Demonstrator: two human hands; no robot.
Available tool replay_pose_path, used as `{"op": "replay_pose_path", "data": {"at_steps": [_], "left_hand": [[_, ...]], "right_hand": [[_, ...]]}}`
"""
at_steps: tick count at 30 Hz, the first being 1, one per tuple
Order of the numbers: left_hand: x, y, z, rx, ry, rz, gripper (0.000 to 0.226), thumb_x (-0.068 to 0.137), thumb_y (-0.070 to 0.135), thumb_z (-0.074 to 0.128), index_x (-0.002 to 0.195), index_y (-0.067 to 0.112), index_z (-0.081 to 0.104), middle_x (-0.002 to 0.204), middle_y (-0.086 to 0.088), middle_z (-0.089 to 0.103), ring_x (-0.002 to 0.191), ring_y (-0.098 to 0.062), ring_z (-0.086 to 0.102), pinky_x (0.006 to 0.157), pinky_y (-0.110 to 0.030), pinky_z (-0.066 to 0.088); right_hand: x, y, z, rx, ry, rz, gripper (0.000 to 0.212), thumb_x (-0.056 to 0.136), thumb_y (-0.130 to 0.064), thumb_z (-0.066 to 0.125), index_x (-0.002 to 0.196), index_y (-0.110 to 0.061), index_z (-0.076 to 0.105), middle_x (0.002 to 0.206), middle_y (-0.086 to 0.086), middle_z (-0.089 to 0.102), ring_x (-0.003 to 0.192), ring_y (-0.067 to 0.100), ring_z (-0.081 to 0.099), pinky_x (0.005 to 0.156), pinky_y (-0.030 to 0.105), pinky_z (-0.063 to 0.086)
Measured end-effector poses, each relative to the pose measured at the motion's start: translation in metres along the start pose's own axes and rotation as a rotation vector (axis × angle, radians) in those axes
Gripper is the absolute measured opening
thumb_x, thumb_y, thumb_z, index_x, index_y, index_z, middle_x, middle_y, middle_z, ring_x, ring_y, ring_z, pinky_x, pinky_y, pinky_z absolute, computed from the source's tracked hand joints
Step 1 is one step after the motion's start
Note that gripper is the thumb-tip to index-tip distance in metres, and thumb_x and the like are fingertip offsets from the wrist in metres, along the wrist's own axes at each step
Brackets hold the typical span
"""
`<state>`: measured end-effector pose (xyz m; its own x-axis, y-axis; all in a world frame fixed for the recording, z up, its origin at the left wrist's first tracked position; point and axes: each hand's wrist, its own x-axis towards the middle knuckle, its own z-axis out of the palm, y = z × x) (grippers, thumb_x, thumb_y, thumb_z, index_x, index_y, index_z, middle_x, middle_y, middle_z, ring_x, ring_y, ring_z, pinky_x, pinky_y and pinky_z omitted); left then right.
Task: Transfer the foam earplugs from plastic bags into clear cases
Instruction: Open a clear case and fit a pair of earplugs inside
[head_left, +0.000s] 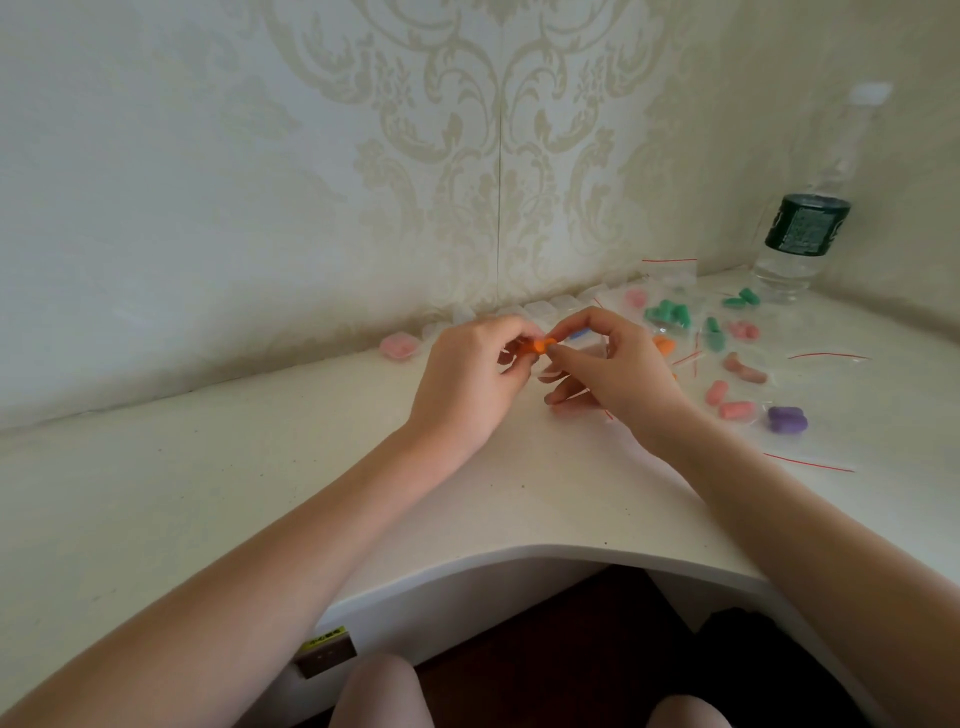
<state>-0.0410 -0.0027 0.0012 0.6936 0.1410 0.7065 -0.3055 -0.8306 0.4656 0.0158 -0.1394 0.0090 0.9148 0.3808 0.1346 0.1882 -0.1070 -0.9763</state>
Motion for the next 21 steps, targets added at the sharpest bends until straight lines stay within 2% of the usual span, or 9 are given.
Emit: {"op": "replay_pose_path", "data": {"at_steps": [3,6,8,10,12,14,16,18,21], "left_hand": [[0.0019,0.0053,-0.0043,-0.134,0.028,-0.02,0.022,0.083,-0.004,0.063,0.101,0.008,0.068,0.088,-0.001,0.069,0.08,0.0,0.064,0.071,0.002,0.04],[0.0022,0.0075,-0.0064,-0.226,-0.015,-0.097,0.012,0.084,-0.002,0.065,0.092,0.006,0.068,0.076,0.005,0.066,0.073,0.013,0.062,0.072,0.005,0.034],[0.002,0.0063,-0.0061,-0.267,-0.064,-0.126,0.006,0.082,0.007,0.072,0.087,0.009,0.07,0.08,0.009,0.069,0.079,0.012,0.061,0.077,0.002,0.035],[0.0015,0.0056,-0.0058,-0.202,-0.095,-0.112,0.008,0.079,0.016,0.076,0.086,0.015,0.075,0.093,0.013,0.069,0.087,0.016,0.056,0.083,0.007,0.023],[0.002,0.0027,-0.0043,-0.118,-0.09,-0.111,0.011,0.078,0.022,0.076,0.089,0.018,0.077,0.103,0.015,0.065,0.096,0.014,0.051,0.08,0.011,0.012],[0.003,0.0,-0.0019,-0.202,-0.102,-0.164,0.012,0.079,0.019,0.075,0.091,0.021,0.077,0.103,0.017,0.064,0.1,0.009,0.055,0.088,0.005,0.02],[0.0034,-0.001,0.0005,-0.424,-0.146,-0.3,0.016,0.081,0.01,0.074,0.088,0.024,0.075,0.095,0.019,0.066,0.095,0.003,0.064,0.084,-0.011,0.043],[0.0037,-0.0016,0.0019,-0.542,-0.15,-0.431,0.02,0.081,0.002,0.07,0.085,0.021,0.073,0.088,0.01,0.071,0.084,-0.004,0.069,0.075,-0.018,0.051],[0.0034,-0.0008,0.0015,-0.672,-0.167,-0.569,0.018,0.08,-0.006,0.066,0.089,0.01,0.068,0.088,-0.005,0.073,0.079,-0.015,0.071,0.081,-0.028,0.057]], "right_hand": [[-0.0007,-0.0011,-0.0008,0.02,-0.006,0.003,0.005,0.089,-0.009,0.064,0.094,-0.008,0.062,0.076,0.017,0.069,0.052,0.019,0.066,0.048,0.026,0.055],[-0.0003,-0.0013,-0.0011,0.039,-0.015,0.013,0.004,0.089,-0.009,0.065,0.091,-0.011,0.062,0.074,0.016,0.069,0.052,0.019,0.066,0.054,0.032,0.059],[0.0002,-0.0016,-0.0029,0.068,-0.021,0.03,0.003,0.089,-0.009,0.064,0.09,-0.011,0.062,0.074,0.015,0.069,0.054,0.019,0.066,0.058,0.034,0.06],[0.0,-0.0029,-0.005,0.098,-0.032,0.041,0.003,0.09,-0.009,0.063,0.091,-0.011,0.062,0.071,0.012,0.069,0.055,0.018,0.066,0.058,0.031,0.059],[-0.0005,-0.0044,-0.0058,0.127,-0.04,0.048,0.003,0.09,-0.009,0.063,0.093,-0.01,0.062,0.071,0.012,0.068,0.054,0.017,0.065,0.056,0.028,0.057],[-0.0006,-0.0055,-0.0059,0.163,-0.044,0.066,0.004,0.09,-0.008,0.063,0.093,-0.009,0.061,0.072,0.013,0.067,0.055,0.017,0.065,0.055,0.026,0.056],[-0.0002,-0.006,-0.0058,0.194,-0.066,0.088,0.005,0.09,-0.006,0.062,0.092,-0.01,0.06,0.074,0.014,0.066,0.056,0.017,0.064,0.056,0.025,0.055],[0.0001,-0.0056,-0.0052,0.204,-0.101,0.111,0.007,0.09,-0.004,0.061,0.092,-0.011,0.059,0.076,0.014,0.066,0.057,0.017,0.064,0.056,0.025,0.055],[0.0003,-0.0039,-0.0045,0.187,-0.124,0.13,0.011,0.088,-0.001,0.062,0.092,-0.011,0.059,0.074,0.013,0.068,0.059,0.018,0.066,0.057,0.025,0.055]]}}
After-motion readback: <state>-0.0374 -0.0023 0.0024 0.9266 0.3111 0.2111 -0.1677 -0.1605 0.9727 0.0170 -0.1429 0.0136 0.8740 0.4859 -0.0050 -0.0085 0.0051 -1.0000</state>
